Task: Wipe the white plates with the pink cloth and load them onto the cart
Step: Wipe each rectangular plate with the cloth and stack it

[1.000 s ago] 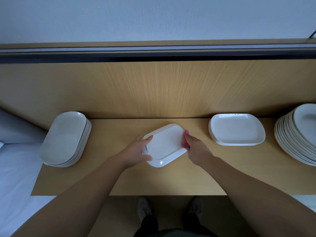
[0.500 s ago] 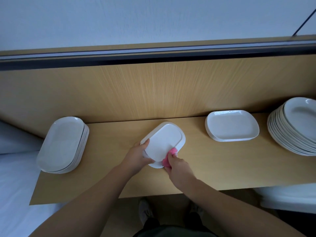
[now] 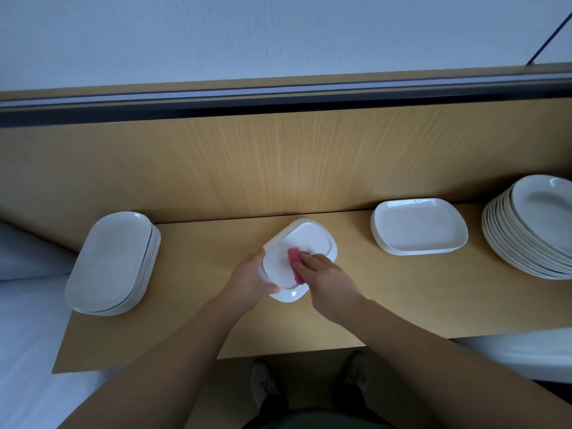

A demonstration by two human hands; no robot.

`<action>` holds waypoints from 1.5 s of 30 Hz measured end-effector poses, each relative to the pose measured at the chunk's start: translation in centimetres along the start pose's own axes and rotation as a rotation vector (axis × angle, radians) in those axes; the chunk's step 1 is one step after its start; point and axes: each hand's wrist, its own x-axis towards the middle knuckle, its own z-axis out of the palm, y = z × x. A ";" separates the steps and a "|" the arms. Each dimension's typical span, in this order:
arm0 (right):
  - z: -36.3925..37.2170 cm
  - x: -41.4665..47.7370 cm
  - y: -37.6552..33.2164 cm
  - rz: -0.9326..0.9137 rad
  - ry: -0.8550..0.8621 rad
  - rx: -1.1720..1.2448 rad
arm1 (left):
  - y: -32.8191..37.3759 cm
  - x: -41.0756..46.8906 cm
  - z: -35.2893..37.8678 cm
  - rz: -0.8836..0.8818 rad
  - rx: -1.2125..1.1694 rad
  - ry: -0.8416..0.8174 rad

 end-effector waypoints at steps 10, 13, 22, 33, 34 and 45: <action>0.8 1.9 2.6 -0.128 -0.323 0.017 | 0.5 0.2 0.1 -0.019 -0.003 -0.022; -0.5 2.6 4.6 0.026 -0.319 -0.021 | 0.6 -0.1 0.2 -0.032 -0.039 -0.012; -1.3 3.5 3.3 -0.052 -0.223 -0.061 | 0.7 0.0 -0.2 -0.008 -0.041 -0.022; 0.4 3.5 0.9 -0.246 -0.351 -0.161 | 0.4 0.5 -0.3 -0.006 -0.026 -0.029; 0.4 3.6 1.0 -0.246 -0.361 -0.158 | 0.3 0.5 -0.2 -0.008 -0.028 -0.035; -2.4 6.2 6.4 0.084 -0.318 -0.174 | 0.2 -0.3 0.3 -0.018 -0.167 -0.048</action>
